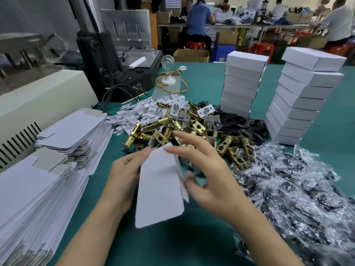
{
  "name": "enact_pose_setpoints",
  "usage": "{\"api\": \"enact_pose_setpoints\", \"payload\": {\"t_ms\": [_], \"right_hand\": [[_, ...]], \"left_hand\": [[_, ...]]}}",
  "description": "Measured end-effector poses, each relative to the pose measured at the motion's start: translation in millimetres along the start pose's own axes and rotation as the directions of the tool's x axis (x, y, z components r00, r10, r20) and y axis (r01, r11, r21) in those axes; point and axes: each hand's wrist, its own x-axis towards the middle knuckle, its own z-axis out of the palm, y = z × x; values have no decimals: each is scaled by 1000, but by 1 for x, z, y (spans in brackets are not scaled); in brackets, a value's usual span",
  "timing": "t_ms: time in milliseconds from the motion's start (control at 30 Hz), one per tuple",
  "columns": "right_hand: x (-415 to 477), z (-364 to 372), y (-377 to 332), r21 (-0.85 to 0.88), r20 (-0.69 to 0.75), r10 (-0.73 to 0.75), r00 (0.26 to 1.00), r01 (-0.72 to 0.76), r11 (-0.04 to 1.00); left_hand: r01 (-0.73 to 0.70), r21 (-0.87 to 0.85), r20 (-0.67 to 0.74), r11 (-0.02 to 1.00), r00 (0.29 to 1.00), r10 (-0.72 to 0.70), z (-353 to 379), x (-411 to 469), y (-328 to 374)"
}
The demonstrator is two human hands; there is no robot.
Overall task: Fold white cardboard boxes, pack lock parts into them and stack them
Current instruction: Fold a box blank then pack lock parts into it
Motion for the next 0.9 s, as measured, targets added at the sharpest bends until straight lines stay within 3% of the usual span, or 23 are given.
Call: {"api": "enact_pose_setpoints", "payload": {"t_ms": [133,233,300,367,467,533,633,767,833,900], "right_hand": [[1,-2,3,30,52,-87,995,86,996],[2,-3,7,16,-21,-131,991,132,991],[1,-2,8,31,-97,-112,989,115,993],[1,-3,11,97,-151,-35,988,50,994],[2,-5,16,168,-182,77,980,-46,985],[1,-5,18,181,-154,117,981,-89,979],[2,-7,16,171,-81,103,991,-88,981],[4,-23,20,181,-277,208,938,-161,970],[9,-38,27,13,-323,256,911,-266,964],[18,-51,34,-227,-229,309,923,-360,905]], "left_hand": [[45,99,3,994,999,-46,-2,-2,1],[-3,216,21,976,1000,-1,-2,1,-3],[-168,317,28,933,985,168,-1,3,-10],[-393,409,64,824,913,404,-1,4,-13],[-605,210,265,768,792,551,-5,1,-13],[-653,132,382,745,727,570,-5,1,-16],[-662,202,411,721,726,551,-1,1,-20],[-591,255,408,765,783,469,-3,4,-27],[-599,295,473,745,769,431,-4,5,-29],[-617,323,531,718,746,402,-2,4,-32]]}}
